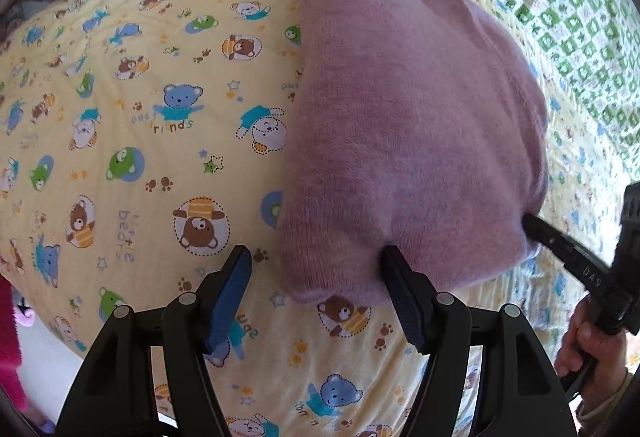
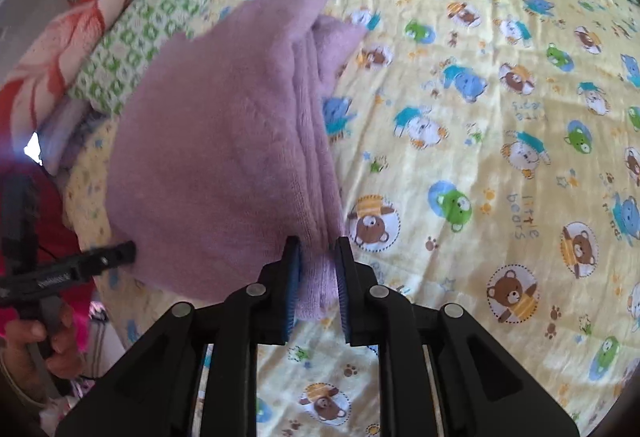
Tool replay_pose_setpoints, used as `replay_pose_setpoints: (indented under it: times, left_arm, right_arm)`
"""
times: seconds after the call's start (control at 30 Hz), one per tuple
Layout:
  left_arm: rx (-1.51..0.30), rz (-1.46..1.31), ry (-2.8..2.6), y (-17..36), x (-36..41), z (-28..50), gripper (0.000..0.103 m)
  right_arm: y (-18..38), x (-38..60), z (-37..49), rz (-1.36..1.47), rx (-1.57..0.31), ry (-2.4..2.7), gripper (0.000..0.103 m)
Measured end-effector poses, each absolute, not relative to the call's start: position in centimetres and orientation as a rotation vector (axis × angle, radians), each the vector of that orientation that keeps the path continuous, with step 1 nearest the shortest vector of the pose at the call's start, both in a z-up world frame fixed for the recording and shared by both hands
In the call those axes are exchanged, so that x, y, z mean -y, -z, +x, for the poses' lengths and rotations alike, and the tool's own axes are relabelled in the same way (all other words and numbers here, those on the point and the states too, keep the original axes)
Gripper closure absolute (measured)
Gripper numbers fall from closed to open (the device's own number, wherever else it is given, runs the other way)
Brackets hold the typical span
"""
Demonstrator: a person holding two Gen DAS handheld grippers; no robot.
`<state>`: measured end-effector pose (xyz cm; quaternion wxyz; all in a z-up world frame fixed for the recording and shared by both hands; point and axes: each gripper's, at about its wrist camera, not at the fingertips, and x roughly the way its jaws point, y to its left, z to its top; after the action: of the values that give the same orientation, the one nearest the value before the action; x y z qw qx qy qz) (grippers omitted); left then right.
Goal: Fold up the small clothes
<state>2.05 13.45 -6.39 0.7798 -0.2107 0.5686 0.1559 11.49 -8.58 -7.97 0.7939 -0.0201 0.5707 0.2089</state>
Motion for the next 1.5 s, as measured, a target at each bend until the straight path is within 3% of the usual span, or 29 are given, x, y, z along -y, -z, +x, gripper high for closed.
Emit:
replay_pose_setpoints:
  times: [0.13,0.4,0.7,1.17,1.3,1.5]
  left_arm:
    - [-1.179,-0.402,-0.364,4.7,-12.2,1.3,0.036]
    - [-1.112,-0.367,-0.396,2.1,-9.3,-2.8,0.034]
    - [-1.081,-0.313,-0.409,1.7,-6.3,-6.4,0.033]
    - [-1.035,-0.334,-0.419,3.3,-5.9,-7.9,0.033]
    - [-0.974,-0.347,-0.431,2.0,-6.7,-7.6,0.022]
    - [-0.905,-0.33,-0.444,-0.1,-7.8,-6.4,0.02]
  right_arm:
    - [6.8,8.6,11.2,-0.009,-1.208,-0.454,0.079]
    - [2.6,10.6,8.3,0.054,-1.102,-0.499,0.051]
    - [1.0,11.1,3.7,-0.014,-1.036,-0.567,0.032]
    - [3.4,9.0,-0.6,-0.202,-1.059,-0.647,0.019]
    - [2.6,8.2,-1.2,-0.235,-0.994,-0.678,0.013]
    - [1.6,6.5,-0.7,-0.308,-0.917,-0.681,0.008]
